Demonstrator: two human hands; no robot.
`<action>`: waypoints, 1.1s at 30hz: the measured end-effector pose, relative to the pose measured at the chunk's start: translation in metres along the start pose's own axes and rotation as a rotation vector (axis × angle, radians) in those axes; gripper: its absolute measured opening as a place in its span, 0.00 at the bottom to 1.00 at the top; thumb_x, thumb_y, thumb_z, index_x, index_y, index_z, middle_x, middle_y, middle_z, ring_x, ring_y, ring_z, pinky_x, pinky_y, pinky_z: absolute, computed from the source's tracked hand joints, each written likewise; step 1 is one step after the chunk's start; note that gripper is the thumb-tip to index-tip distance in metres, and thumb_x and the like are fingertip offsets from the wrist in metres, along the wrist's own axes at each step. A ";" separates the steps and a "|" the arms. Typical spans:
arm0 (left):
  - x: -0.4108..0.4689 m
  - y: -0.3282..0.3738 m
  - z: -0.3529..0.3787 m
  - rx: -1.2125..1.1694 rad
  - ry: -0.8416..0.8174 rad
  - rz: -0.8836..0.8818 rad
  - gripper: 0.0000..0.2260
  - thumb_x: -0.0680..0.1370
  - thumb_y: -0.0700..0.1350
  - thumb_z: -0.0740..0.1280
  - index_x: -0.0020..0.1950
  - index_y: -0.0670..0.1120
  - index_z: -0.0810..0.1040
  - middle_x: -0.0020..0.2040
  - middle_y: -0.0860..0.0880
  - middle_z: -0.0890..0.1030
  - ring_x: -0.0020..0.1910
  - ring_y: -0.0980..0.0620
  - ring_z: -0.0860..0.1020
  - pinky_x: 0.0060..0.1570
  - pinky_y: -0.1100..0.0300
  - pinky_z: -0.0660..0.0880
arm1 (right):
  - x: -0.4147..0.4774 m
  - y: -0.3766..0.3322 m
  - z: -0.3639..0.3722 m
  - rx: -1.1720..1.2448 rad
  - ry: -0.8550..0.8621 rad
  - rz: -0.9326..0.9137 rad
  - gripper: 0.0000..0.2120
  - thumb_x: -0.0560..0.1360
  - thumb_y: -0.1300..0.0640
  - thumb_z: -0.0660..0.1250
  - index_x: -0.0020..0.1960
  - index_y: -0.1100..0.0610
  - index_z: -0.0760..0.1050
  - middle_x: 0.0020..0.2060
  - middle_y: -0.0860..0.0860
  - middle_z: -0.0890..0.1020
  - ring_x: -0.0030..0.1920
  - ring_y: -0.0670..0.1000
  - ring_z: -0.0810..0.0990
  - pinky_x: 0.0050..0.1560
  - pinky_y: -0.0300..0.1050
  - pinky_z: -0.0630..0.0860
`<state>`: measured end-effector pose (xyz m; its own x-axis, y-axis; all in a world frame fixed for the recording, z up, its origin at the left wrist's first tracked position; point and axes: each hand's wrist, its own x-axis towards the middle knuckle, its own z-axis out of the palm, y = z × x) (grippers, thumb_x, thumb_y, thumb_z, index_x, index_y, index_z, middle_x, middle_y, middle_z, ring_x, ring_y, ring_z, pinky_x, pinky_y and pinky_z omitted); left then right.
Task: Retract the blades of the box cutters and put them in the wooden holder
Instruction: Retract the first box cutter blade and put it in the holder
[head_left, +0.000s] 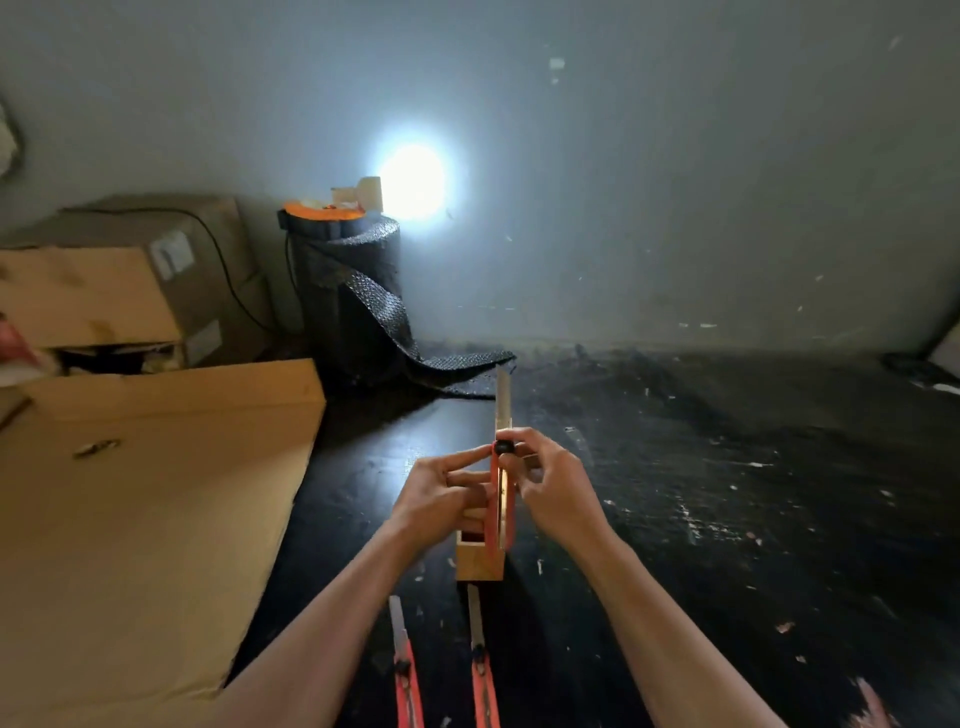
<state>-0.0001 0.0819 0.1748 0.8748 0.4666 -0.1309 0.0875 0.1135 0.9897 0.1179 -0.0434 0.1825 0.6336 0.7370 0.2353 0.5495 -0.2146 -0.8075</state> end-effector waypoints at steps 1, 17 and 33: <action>-0.003 0.005 -0.003 0.001 -0.005 0.007 0.25 0.77 0.25 0.66 0.68 0.48 0.79 0.52 0.40 0.89 0.49 0.40 0.88 0.44 0.46 0.86 | 0.002 -0.005 0.000 -0.010 -0.001 0.000 0.13 0.81 0.58 0.67 0.65 0.48 0.76 0.54 0.49 0.83 0.53 0.45 0.83 0.50 0.38 0.82; -0.009 0.045 -0.022 -0.068 0.060 0.077 0.19 0.78 0.31 0.70 0.65 0.48 0.82 0.51 0.41 0.89 0.49 0.41 0.88 0.41 0.50 0.86 | -0.001 -0.035 0.004 0.043 -0.039 -0.008 0.07 0.80 0.58 0.69 0.57 0.51 0.80 0.53 0.45 0.83 0.50 0.43 0.82 0.43 0.31 0.79; 0.006 0.057 -0.017 0.037 0.116 0.123 0.22 0.78 0.28 0.68 0.69 0.46 0.80 0.41 0.52 0.90 0.42 0.47 0.89 0.35 0.55 0.85 | -0.011 -0.029 0.009 -0.023 -0.031 0.018 0.10 0.79 0.58 0.70 0.60 0.52 0.79 0.55 0.43 0.83 0.52 0.39 0.80 0.52 0.32 0.78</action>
<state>0.0024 0.1058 0.2298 0.8190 0.5736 -0.0127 0.0028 0.0182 0.9998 0.0900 -0.0396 0.1987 0.6267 0.7522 0.2038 0.5508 -0.2425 -0.7986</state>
